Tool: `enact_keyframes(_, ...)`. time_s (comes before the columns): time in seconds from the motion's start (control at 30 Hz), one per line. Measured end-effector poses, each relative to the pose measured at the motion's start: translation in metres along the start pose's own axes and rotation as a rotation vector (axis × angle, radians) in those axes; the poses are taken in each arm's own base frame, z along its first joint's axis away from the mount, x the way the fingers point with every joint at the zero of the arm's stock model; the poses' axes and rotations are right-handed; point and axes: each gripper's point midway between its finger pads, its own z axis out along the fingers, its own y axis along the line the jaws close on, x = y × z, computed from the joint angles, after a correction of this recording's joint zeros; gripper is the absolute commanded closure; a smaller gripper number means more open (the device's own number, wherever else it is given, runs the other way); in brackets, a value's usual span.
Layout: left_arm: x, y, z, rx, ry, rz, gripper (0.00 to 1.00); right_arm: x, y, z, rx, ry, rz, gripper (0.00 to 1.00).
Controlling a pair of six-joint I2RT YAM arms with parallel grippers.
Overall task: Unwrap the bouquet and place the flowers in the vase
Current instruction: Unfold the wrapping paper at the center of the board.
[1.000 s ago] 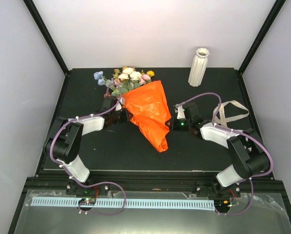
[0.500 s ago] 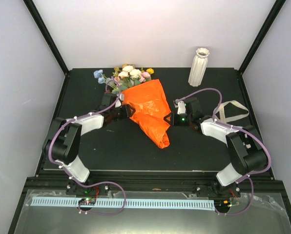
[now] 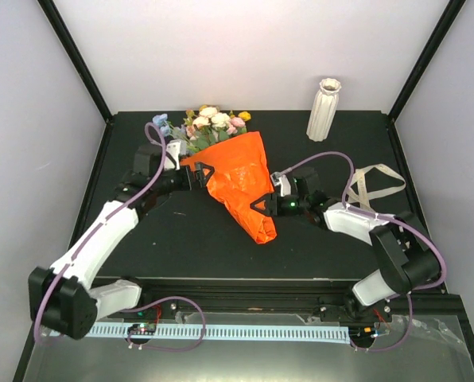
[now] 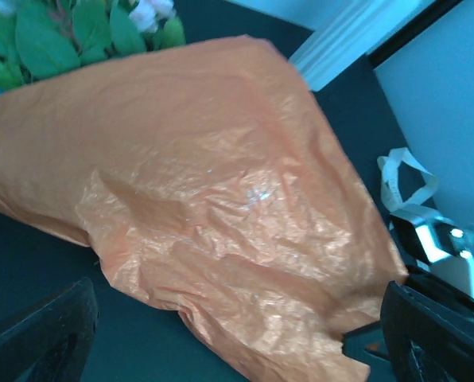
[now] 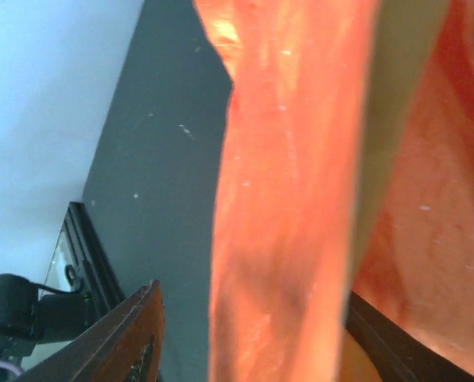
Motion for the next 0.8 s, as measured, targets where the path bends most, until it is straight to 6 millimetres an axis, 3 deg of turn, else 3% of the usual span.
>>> enact_keyframes(0.2,-0.01,-0.03,-0.062,0.017,-0.062,0.163,0.01,0.008,0.033,0.002,-0.076,0.018,-0.047,0.4)
enact_keyframes(0.37,-0.011,-0.025,-0.104,-0.071,-0.168,0.288,0.01,0.023,0.052,0.011,-0.108,0.062,-0.069,0.4)
enact_keyframes(0.6,0.007,0.011,-0.108,-0.217,-0.183,0.325,0.01,0.031,0.077,0.018,-0.144,0.1,-0.105,0.4)
enact_keyframes(0.8,0.004,0.014,-0.114,-0.243,-0.203,0.335,0.01,0.061,0.104,0.028,-0.173,0.188,-0.192,0.32)
